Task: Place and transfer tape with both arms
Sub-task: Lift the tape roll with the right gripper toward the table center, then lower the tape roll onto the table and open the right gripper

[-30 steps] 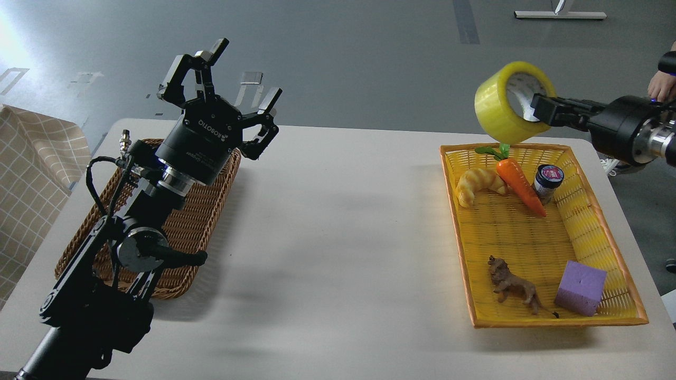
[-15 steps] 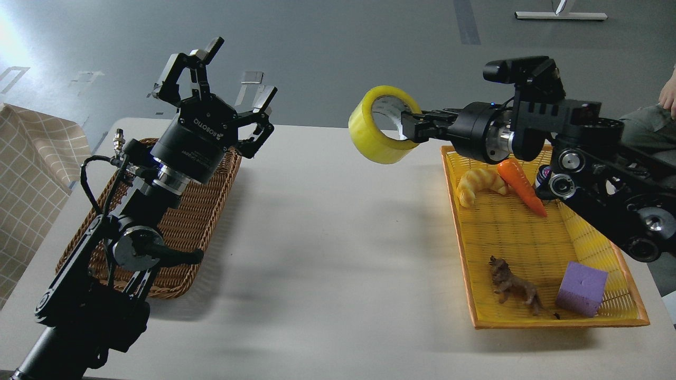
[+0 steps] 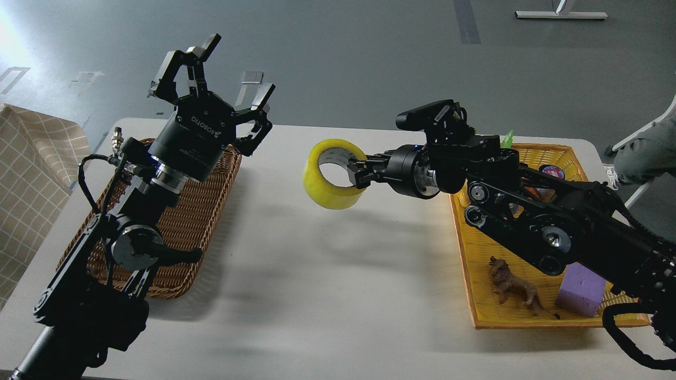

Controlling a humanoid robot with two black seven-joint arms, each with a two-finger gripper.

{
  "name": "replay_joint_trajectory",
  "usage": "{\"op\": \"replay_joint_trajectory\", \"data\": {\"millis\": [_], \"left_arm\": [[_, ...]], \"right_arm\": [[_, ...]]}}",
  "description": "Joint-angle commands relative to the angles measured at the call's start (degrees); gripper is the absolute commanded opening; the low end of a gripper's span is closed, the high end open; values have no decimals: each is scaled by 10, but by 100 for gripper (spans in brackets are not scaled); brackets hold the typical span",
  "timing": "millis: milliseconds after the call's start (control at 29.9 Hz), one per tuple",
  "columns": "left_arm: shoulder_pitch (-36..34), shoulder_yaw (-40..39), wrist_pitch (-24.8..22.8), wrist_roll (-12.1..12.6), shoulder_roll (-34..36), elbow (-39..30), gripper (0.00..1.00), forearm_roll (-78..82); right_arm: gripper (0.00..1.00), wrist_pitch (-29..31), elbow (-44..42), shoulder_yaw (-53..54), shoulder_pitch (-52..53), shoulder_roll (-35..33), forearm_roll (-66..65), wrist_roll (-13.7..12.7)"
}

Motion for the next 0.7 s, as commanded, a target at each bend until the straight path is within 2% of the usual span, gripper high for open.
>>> {"op": "replay_joint_trajectory", "data": {"millis": [0, 668], "left_arm": [[0, -3, 0, -1, 4, 0, 100, 0], [4, -8, 0, -3, 4, -3, 100, -1]], "right_arm": [[4, 0, -13, -5, -9, 16, -14, 0], [1, 0, -31, -18, -54, 40, -54, -1]]}}
